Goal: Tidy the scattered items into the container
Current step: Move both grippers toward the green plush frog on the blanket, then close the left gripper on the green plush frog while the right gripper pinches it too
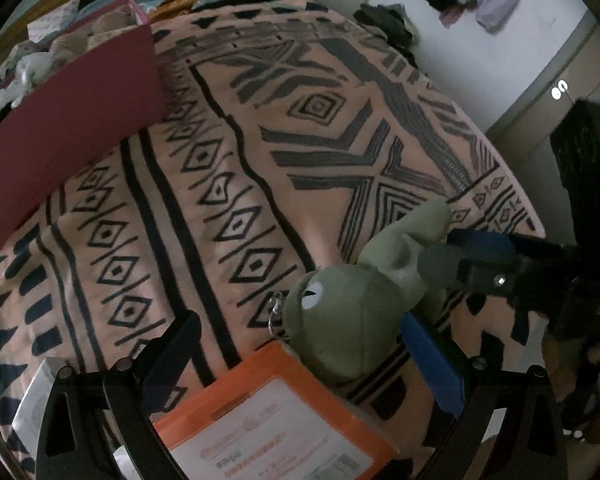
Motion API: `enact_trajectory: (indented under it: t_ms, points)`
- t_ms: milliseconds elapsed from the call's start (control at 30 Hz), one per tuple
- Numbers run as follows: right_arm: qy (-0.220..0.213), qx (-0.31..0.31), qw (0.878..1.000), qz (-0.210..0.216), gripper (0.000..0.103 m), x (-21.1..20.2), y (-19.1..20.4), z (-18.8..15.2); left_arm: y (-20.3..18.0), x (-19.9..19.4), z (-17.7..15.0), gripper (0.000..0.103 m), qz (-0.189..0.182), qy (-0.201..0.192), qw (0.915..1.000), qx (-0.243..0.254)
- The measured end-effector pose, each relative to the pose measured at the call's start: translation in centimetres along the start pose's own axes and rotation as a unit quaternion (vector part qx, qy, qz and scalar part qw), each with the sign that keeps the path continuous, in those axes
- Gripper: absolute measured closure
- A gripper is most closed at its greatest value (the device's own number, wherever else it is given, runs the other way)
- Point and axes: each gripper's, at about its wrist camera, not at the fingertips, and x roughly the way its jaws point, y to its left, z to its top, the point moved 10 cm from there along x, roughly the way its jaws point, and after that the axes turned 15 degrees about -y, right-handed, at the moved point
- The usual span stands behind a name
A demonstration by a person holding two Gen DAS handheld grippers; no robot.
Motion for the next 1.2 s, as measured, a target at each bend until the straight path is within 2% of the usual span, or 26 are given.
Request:
enact_trajectory:
  t_ms: [100, 167, 367, 600, 700, 833, 967, 1200]
  points:
    - [0.012, 0.01, 1.0, 0.008, 0.009, 0.6, -0.3, 0.0, -0.1, 0.8, -0.1, 0.001, -0.003, 0.007, 1.0, -0.006]
    - [0.018, 0.01, 1.0, 0.01, 0.016, 0.9, -0.4, -0.1, 0.1, 1.0, -0.2, 0.001, -0.01, 0.009, 0.9998, -0.017]
    - [0.027, 0.02, 0.999, 0.031, 0.023, 1.3, -0.2, -0.1, 0.4, 1.6, -0.6, 0.001, -0.032, 0.02, 0.9981, -0.048]
    - [0.031, 0.025, 0.998, 0.049, 0.03, 1.6, 0.0, 0.1, -0.5, 1.7, -1.5, 0.002, -0.047, 0.037, 0.9975, -0.038]
    - [0.033, 0.014, 0.998, 0.049, 0.033, 1.8, 0.2, 0.2, -0.1, 1.9, -1.7, 0.01, -0.039, 0.042, 0.9973, -0.047]
    - [0.039, 0.013, 0.998, 0.049, 0.036, 2.0, 0.1, 0.2, 0.3, 1.9, -1.6, 0.013, -0.048, 0.041, 0.9953, -0.073]
    - [0.04, 0.011, 0.998, 0.049, 0.042, 2.0, -0.2, 0.4, 0.1, 1.5, -1.1, 0.025, -0.054, 0.028, 0.9952, -0.076]
    - [0.038, 0.008, 0.998, 0.055, 0.042, 2.3, -0.3, 0.9, 0.4, 1.5, -0.7, 0.028, -0.062, 0.021, 0.9924, -0.104]
